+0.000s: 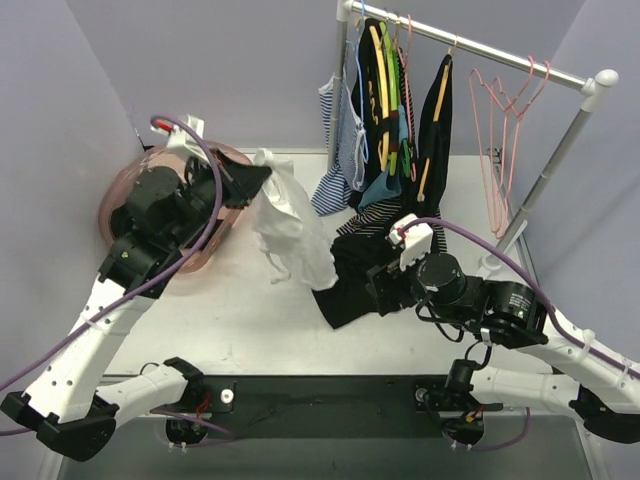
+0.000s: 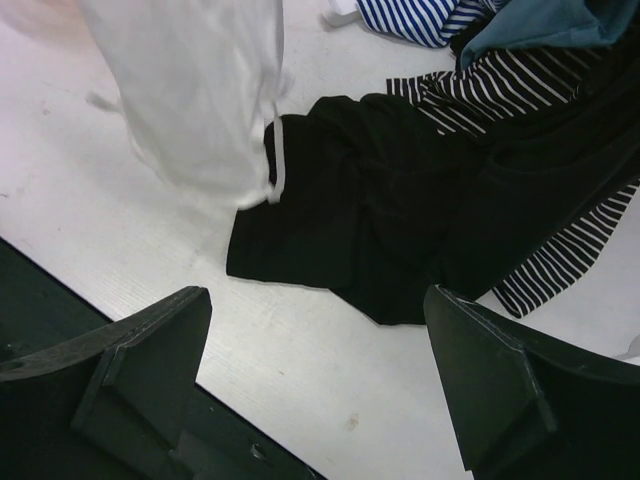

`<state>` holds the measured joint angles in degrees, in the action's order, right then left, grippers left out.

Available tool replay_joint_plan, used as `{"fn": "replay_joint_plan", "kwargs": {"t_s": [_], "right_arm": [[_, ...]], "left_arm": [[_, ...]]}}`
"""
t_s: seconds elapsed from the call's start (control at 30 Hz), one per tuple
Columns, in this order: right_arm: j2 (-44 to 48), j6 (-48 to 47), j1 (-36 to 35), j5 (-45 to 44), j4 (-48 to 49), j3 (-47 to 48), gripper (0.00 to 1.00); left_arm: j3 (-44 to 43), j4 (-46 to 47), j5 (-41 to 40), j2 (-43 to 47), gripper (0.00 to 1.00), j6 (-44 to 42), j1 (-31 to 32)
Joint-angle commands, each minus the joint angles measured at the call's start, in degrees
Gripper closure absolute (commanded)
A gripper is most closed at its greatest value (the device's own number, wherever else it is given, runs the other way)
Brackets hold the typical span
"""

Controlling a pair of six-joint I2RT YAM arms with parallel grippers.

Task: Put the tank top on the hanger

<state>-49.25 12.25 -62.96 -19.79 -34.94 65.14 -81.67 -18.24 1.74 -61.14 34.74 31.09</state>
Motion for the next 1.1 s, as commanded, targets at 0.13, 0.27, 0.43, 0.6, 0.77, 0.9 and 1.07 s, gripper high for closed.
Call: {"fn": "replay_joint_plan", "kwargs": {"t_s": [0.13, 0.27, 0.43, 0.6, 0.77, 0.9, 1.07], "right_arm": [[-3.8, 1.2, 0.6, -0.1, -0.8, -2.7, 0.08], [-6.0, 1.5, 1.1, 2.9, 0.8, -5.4, 0.08], [-8.3, 2.7, 5.9, 19.3, 11.3, -12.2, 0.07], [-14.4, 6.1, 7.6, 29.4, 19.3, -17.1, 0.11], [-22.1, 7.5, 7.2, 33.8, 23.2, -18.5, 0.18], [-26.6, 9.0, 7.5, 34.8, 25.5, -19.8, 0.20], [-27.1, 10.4, 7.6, 34.8, 26.5, -20.1, 0.22]], "left_arm": [[22.9, 3.0, -1.5, -5.8, 0.58, 5.4, -10.6], [21.3, -3.4, 5.8, -11.1, 0.26, -2.8, -15.8], [22.2, -10.5, 11.3, -5.1, 0.23, -15.1, -14.2], [31.1, -14.8, 14.3, 5.0, 0.25, -13.4, -8.2], [40.9, -19.5, 9.6, 10.5, 0.30, -3.5, 1.0], [46.2, -19.1, 5.5, 10.5, 0.32, 1.1, 6.1], [45.0, -15.4, 0.8, 1.2, 0.32, 0.7, 10.3]]}}
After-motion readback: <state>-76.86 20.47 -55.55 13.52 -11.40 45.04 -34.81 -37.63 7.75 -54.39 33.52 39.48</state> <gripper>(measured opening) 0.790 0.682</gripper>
